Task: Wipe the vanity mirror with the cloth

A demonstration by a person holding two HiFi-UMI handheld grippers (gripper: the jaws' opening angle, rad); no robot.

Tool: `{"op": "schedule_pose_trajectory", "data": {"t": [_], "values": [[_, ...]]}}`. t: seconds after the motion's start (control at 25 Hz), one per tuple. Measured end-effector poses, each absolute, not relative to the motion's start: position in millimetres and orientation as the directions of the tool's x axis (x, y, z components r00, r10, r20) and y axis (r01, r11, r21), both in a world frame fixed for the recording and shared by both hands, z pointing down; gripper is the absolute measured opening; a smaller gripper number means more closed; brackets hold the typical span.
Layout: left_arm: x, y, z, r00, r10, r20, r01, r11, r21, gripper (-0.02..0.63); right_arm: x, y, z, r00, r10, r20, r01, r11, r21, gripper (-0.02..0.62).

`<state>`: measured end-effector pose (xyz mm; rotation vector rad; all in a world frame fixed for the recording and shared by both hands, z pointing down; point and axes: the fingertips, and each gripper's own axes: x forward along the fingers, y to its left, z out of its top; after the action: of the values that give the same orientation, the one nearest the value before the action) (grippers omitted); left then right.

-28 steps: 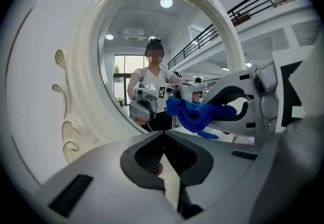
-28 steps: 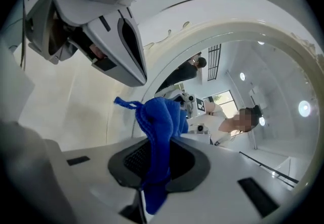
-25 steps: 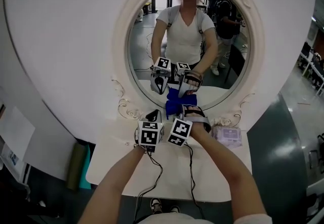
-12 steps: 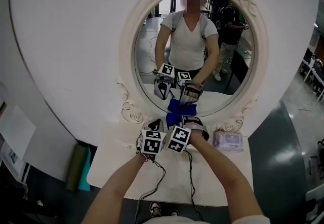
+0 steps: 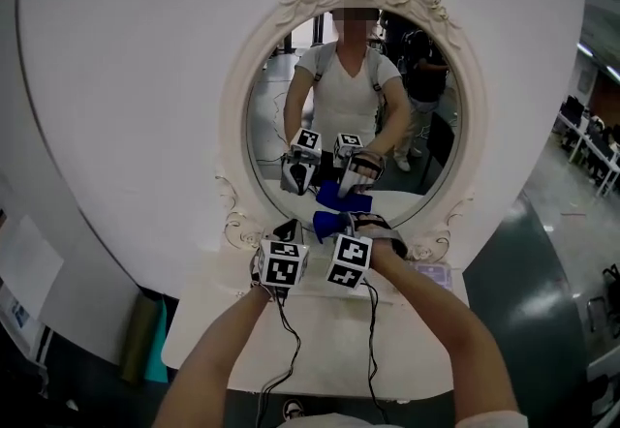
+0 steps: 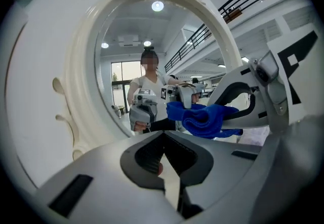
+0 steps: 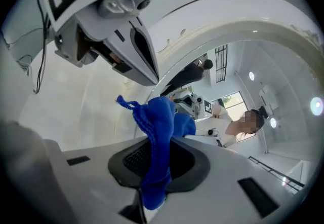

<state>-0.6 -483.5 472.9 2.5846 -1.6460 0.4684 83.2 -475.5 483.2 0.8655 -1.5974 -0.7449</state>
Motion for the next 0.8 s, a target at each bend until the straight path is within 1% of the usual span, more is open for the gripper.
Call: {"op": "schedule_pose_trajectory", "data": {"t": [0.2, 0.36, 0.52, 0.6, 0.72, 0.8], "values": [[13, -497, 356, 0.415, -0.906, 0.083, -0.895, -0.423, -0.139, 0.003, 110, -477, 364, -0.12, -0.918, 0.377, -0.102, 0.39, 0.915, 0.066], [27, -498, 270, 0.431, -0.902, -0.031, -0.892, -0.421, -0.168, 0.003, 132, -475, 257, -0.103, -0.968, 0.23, -0.057, 0.237, 0.97, 0.066], [56, -492, 186, 0.481, -0.87, -0.106, -0.867, -0.454, -0.207, 0.003, 148, -467, 157, -0.089, -0.994, 0.06, 0.024, 0.058, 0.998, 0.066], [71, -486, 145, 0.503, -0.851, -0.148, -0.856, -0.468, -0.221, 0.004, 154, -465, 120, -0.074, -0.997, -0.003, 0.053, -0.007, 0.999, 0.066], [89, -476, 102, 0.524, -0.832, -0.185, -0.845, -0.48, -0.235, 0.003, 162, -465, 85, -0.054, -0.997, -0.062, 0.088, -0.066, 0.994, 0.066], [97, -473, 83, 0.523, -0.828, -0.203, -0.846, -0.476, -0.24, 0.003, 168, -466, 75, -0.042, -0.996, -0.073, 0.103, -0.077, 0.992, 0.066]]}}
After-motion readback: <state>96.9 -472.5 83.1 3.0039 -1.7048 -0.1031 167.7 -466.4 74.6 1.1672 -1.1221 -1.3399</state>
